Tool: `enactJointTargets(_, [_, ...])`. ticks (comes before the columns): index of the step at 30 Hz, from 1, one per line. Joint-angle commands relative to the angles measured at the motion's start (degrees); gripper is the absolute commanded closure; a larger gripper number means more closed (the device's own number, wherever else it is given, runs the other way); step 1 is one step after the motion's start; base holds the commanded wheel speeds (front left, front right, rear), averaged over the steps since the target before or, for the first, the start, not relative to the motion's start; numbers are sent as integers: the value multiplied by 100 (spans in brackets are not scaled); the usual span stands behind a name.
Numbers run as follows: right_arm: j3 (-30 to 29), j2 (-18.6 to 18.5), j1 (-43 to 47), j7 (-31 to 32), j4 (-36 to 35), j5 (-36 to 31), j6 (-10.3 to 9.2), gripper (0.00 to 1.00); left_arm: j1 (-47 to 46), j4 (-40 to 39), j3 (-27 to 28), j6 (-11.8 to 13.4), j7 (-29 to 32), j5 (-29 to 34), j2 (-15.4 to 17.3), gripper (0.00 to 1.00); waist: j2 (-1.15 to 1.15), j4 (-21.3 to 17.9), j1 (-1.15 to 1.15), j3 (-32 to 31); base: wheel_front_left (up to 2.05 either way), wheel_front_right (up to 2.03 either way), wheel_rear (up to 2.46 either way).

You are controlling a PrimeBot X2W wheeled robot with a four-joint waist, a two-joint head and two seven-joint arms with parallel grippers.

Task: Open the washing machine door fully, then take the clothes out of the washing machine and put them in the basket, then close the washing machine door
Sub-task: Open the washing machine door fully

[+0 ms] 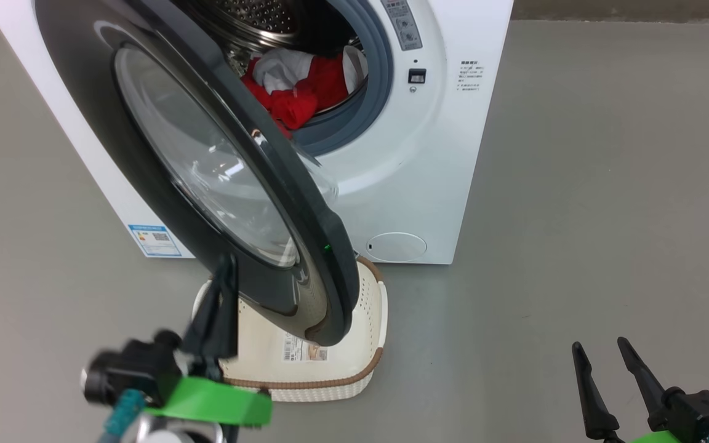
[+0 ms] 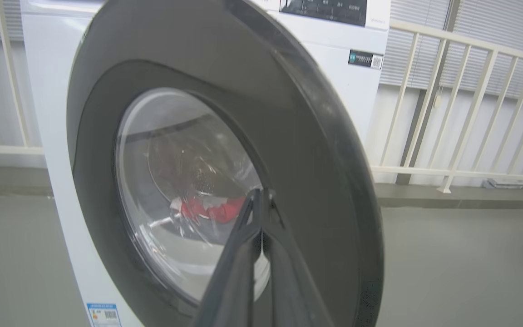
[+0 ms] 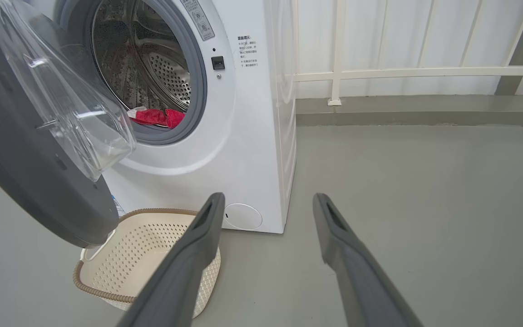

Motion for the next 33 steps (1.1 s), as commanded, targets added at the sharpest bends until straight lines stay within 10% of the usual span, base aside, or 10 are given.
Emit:
enactJointTargets(1, [148,-78,-192,-37,-127,34,36,0,-313,-381,214,71,-68,-16,61,100,0,-3,0,8,0,0,0])
enactJointTargets(15, [181,-78,-299,-37,-143,51,36,0,-1446,-2070,-598,430,-68,-97,61,100,0,-91,0,141,0,0,0])
enactJointTargets(33, [239,-77,-354,-37,-74,116,36,0,-1978,-963,-3096,777,-42,-1213,61,100,0,-203,0,276,0,0,0])
